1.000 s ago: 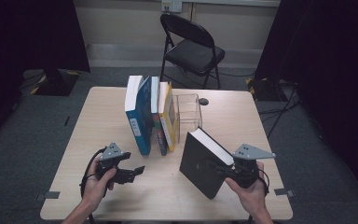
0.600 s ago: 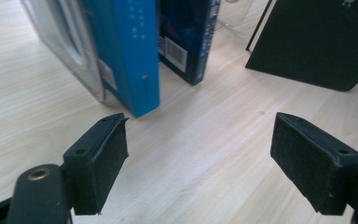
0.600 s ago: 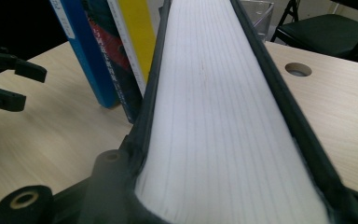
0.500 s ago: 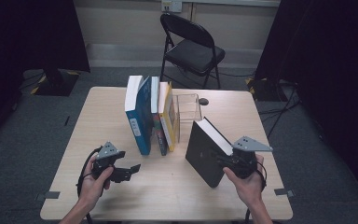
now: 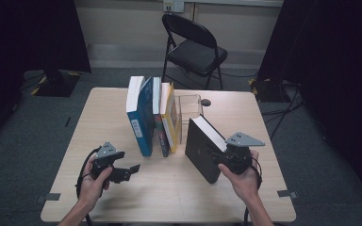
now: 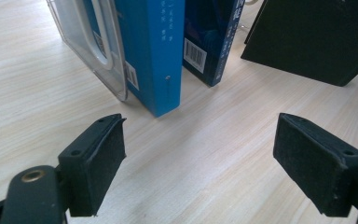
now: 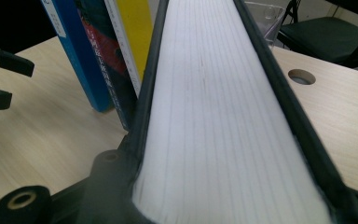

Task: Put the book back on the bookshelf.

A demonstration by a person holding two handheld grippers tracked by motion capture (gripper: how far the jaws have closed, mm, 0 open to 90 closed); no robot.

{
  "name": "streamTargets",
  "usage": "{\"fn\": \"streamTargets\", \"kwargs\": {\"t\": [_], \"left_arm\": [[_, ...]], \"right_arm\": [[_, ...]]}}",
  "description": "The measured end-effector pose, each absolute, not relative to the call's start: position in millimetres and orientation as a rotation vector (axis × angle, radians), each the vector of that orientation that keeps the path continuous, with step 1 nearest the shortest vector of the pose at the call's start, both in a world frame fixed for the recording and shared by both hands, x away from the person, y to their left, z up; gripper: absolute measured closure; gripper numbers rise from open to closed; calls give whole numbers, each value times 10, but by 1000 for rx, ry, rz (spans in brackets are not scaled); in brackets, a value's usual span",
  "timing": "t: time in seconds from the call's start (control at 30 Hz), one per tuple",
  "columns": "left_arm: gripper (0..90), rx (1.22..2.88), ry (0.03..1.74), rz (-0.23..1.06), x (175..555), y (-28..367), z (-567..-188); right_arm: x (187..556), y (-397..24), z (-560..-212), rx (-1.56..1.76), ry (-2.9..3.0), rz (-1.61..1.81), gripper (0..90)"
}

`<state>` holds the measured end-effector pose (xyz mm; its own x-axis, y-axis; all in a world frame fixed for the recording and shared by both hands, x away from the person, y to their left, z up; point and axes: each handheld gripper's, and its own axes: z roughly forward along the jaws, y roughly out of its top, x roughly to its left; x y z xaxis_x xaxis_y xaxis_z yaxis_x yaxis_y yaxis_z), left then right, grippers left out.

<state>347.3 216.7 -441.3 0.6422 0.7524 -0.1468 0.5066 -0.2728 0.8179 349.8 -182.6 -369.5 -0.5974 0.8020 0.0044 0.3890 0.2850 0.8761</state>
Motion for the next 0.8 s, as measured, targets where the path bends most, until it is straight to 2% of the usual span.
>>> {"fn": "streamTargets", "kwargs": {"t": [0.47,0.63,0.8], "left_arm": [[168,1925,1010,349,3481,2200,-4420],[168,1925,1011,352,3482,2197,-4415],[168,1927,1012,352,3484,2193,-4419]], "right_arm": [[3556,-1796,-3663,1115,2171,1199,491],[3556,-1754,-3634,1119,2209,1190,449],[3566,-1759,-3554,1147,2202,1204,458]]}}
